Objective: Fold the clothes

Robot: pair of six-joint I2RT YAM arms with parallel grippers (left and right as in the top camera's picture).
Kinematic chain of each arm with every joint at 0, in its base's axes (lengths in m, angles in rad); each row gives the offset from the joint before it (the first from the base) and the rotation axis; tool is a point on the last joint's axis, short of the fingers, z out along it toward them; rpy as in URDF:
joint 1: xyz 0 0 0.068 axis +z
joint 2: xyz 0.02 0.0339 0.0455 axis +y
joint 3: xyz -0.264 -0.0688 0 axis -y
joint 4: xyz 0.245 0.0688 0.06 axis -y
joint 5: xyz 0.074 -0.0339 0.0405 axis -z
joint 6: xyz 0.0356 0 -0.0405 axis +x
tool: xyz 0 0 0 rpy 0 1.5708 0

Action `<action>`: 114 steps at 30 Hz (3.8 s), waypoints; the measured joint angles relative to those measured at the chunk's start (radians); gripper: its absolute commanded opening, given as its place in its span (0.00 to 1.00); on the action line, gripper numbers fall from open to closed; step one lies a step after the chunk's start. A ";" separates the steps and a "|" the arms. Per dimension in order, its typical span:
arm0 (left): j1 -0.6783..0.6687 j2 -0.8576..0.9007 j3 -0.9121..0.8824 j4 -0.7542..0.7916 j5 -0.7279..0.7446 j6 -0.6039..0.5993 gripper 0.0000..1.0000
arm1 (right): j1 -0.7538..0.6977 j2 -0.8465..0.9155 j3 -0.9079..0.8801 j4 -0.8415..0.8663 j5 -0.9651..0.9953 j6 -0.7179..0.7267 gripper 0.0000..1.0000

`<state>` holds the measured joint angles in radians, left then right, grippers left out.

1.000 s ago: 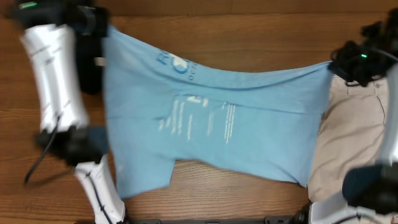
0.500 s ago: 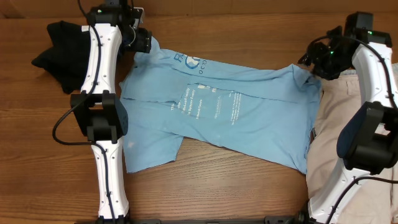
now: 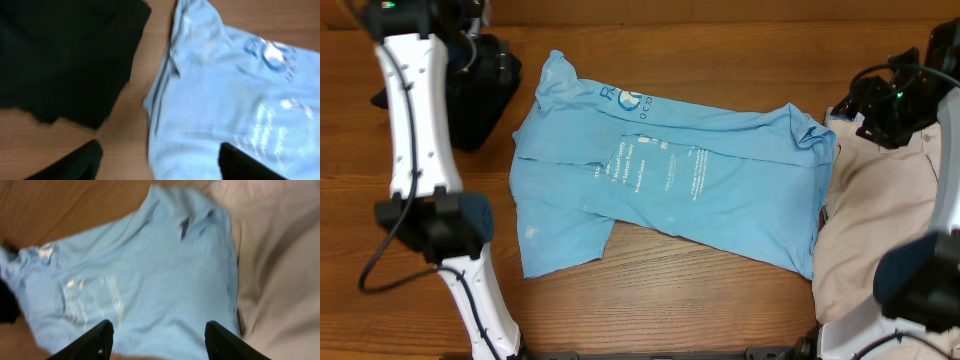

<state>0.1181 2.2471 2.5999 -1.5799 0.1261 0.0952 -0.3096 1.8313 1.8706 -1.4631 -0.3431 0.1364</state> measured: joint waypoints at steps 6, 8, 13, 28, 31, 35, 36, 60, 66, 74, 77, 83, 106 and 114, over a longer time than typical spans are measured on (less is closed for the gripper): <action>-0.007 -0.037 -0.035 -0.100 0.040 -0.026 0.72 | 0.069 -0.057 -0.022 -0.143 0.003 -0.003 0.64; -0.011 -0.025 -0.130 -0.090 0.061 -0.035 0.70 | 0.089 -0.056 -0.082 -0.127 0.003 -0.003 0.59; -0.021 0.021 -0.426 0.057 0.098 -0.041 0.52 | 0.129 -0.042 -0.287 -0.024 0.007 -0.003 0.55; -0.086 0.029 -0.872 0.642 0.171 -0.042 0.04 | 0.134 -0.030 -0.388 0.087 0.010 0.017 0.55; -0.085 0.005 -0.916 0.681 0.155 -0.068 0.04 | 0.134 -0.030 -0.388 0.087 0.010 0.017 0.55; -0.087 -0.042 -0.993 0.702 0.070 -0.143 0.04 | 0.134 -0.030 -0.388 0.082 0.011 0.018 0.55; -0.083 -0.053 -1.011 0.702 0.048 -0.160 0.04 | 0.134 -0.030 -0.388 0.082 0.011 0.017 0.55; 0.114 -0.080 -1.028 0.552 -0.172 -0.306 0.04 | 0.311 -0.029 -0.563 0.711 0.050 0.005 0.69; 0.111 -0.080 -1.027 0.552 -0.182 -0.306 0.04 | 0.365 -0.029 -0.674 0.941 0.126 0.008 0.66; 0.111 -0.080 -1.027 0.553 -0.176 -0.306 0.04 | 0.369 -0.021 -0.738 1.094 0.183 0.011 0.58; 0.112 -0.080 -1.027 0.554 -0.174 -0.306 0.04 | 0.369 -0.007 -0.740 1.107 0.190 0.012 0.57; 0.112 -0.080 -1.027 0.554 -0.173 -0.306 0.04 | 0.370 0.039 -0.744 1.141 0.190 0.013 0.52; 0.112 -0.080 -1.027 0.554 -0.172 -0.306 0.04 | 0.391 0.069 -0.747 1.193 0.137 0.016 0.12; 0.112 -0.080 -1.027 0.553 -0.172 -0.306 0.04 | 0.364 0.081 -0.725 1.192 0.135 0.021 0.04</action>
<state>0.2298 2.1674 1.5726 -1.0267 -0.0460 -0.2108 0.0540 1.9125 1.1458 -0.2714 -0.2085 0.1574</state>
